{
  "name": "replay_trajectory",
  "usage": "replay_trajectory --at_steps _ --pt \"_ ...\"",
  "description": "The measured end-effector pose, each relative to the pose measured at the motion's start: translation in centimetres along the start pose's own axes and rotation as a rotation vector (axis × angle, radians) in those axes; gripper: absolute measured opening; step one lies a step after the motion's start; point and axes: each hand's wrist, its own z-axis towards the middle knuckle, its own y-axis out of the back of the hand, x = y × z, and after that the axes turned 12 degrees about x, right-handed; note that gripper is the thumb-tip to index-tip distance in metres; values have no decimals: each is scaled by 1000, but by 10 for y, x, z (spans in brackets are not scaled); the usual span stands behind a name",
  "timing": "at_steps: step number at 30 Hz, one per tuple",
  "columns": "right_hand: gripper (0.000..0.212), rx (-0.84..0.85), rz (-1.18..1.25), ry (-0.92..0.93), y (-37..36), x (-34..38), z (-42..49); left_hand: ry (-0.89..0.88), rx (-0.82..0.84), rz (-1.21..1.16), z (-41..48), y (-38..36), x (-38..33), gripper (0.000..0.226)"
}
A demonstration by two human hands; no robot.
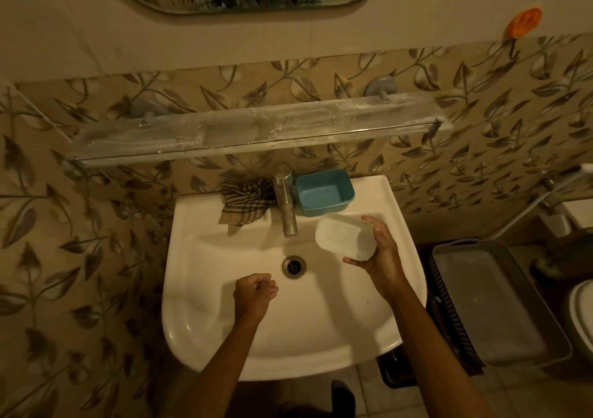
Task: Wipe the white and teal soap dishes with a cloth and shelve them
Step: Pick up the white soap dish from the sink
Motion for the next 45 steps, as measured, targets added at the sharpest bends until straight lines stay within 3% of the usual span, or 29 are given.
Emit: replay_trajectory --at_steps 8,13,15,18,23,45 --pt "30 -12 -197 58 -3 14 -6 24 2 67 -6 10 8 18" --pt "62 -1 -309 89 -7 30 -12 42 0 105 -9 8 10 19" --pt "59 -12 -307 103 -8 35 -12 47 0 115 -9 8 10 19" --pt "36 -9 -292 160 -6 39 -13 47 12 128 -10 8 9 19" --pt "26 9 -360 213 -7 48 -17 11 25 154 -12 5 3 17" --pt "29 191 -677 514 -21 95 -24 -48 42 194 -13 -6 -19 17"
